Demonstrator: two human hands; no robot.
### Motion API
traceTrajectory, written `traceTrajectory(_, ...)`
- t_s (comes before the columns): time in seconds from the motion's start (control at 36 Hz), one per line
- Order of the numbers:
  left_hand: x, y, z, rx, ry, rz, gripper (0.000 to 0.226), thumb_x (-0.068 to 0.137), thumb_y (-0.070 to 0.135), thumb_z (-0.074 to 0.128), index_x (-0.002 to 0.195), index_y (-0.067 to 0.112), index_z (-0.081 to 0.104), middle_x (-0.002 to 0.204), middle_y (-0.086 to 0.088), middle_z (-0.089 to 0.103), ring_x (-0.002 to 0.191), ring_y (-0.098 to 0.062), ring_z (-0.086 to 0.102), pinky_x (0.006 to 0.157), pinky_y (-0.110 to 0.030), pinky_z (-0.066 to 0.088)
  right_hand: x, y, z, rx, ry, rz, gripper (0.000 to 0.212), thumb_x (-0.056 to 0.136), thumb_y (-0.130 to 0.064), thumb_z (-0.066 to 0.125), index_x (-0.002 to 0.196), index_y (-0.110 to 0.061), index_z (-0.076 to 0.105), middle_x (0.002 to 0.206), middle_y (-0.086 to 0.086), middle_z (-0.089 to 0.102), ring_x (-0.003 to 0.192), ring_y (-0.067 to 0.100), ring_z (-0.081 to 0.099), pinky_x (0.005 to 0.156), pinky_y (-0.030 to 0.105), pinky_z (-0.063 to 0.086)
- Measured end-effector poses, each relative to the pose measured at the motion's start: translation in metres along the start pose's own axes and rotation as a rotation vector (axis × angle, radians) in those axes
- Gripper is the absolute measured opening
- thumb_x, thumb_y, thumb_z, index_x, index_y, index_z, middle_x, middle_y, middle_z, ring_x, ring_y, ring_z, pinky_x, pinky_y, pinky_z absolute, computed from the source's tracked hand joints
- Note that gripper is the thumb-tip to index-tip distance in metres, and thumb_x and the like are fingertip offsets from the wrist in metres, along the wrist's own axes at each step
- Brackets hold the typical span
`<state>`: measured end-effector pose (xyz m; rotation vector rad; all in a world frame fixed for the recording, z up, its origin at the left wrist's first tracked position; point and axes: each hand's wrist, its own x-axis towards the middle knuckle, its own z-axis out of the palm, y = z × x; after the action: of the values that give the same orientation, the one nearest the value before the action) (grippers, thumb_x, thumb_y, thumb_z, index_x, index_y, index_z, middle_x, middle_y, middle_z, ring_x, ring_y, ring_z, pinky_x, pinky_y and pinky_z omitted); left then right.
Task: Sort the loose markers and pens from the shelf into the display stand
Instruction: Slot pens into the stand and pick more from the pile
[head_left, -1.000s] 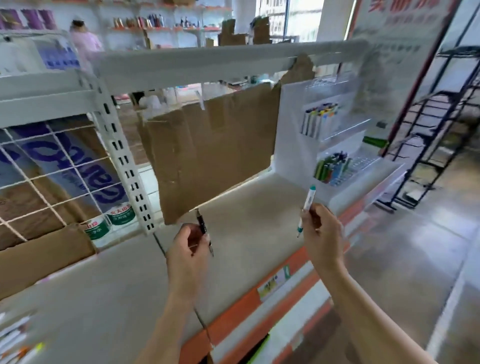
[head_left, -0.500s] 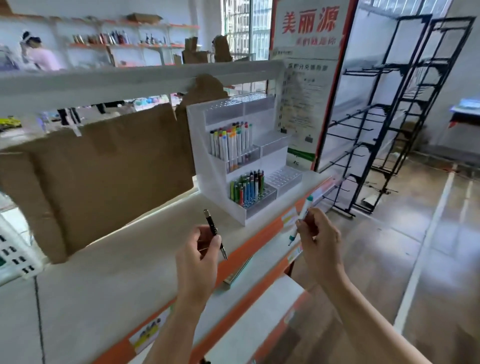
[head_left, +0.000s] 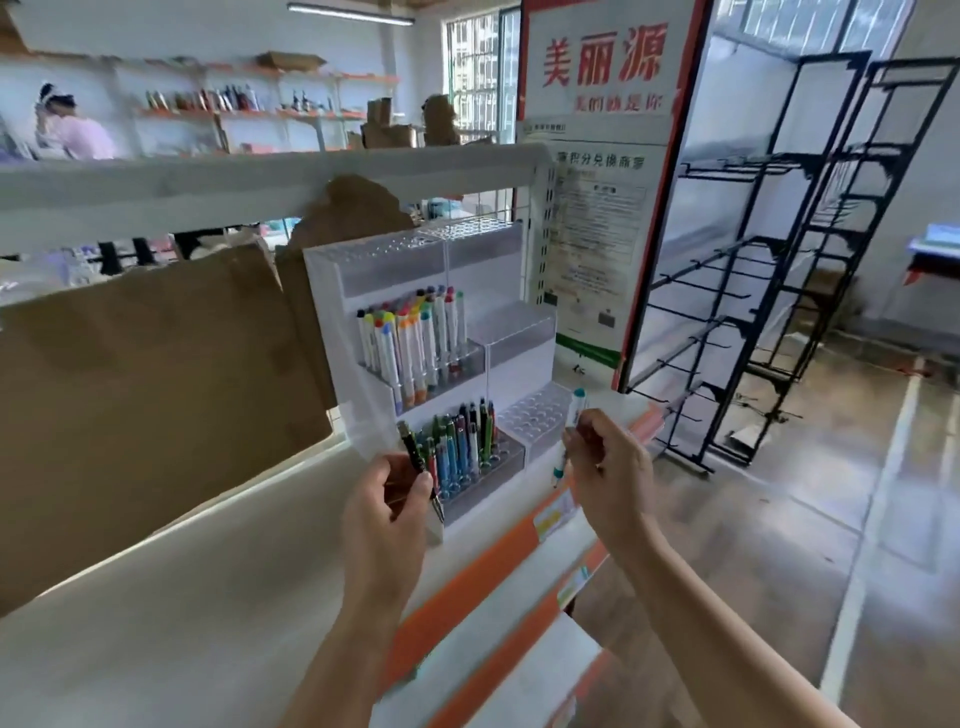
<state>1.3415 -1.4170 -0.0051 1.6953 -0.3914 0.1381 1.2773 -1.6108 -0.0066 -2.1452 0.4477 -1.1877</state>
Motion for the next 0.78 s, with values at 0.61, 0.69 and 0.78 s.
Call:
traceTrajectory(0.61,0.056,0.011,0.066,0.048,0.258,0.028,0.028,0.090,-0.003,0.056,0.075,0.019,0.049,0.061,0.007,0.048,0.054,-0.003,0.043,0.051,-0.013,0.034,0.146,-0.012,0.068,0.186,-0.246,-0.212,0.009,0.091,-0.016,0.061,0.090,-0.008,0.056,0.069,-0.012,0.049,0.056,0.003,0.042,0.048,0.010,0.032)
traceTrajectory(0.69,0.055,0.017,0.075,0.132,0.321,0.032,0.028,0.090,0.000,0.057,0.073,0.020,0.048,0.062,0.003,0.048,0.055,-0.007,0.043,0.053,-0.018,0.035,0.158,-0.016,0.079,0.192,-0.330,-0.289,0.011,0.092,-0.018,0.060,0.093,-0.007,0.058,0.074,-0.006,0.052,0.062,0.015,0.047,0.049,0.020,0.032)
traceTrajectory(0.78,0.053,0.020,0.081,0.208,0.370,0.022,0.031,0.090,0.001,0.057,0.072,0.024,0.047,0.060,0.008,0.047,0.055,-0.004,0.045,0.052,-0.015,0.035,0.164,-0.019,0.090,0.195,-0.398,-0.314,0.011,0.093,-0.020,0.058,0.096,-0.010,0.057,0.077,-0.004,0.055,0.065,0.017,0.050,0.051,0.025,0.031)
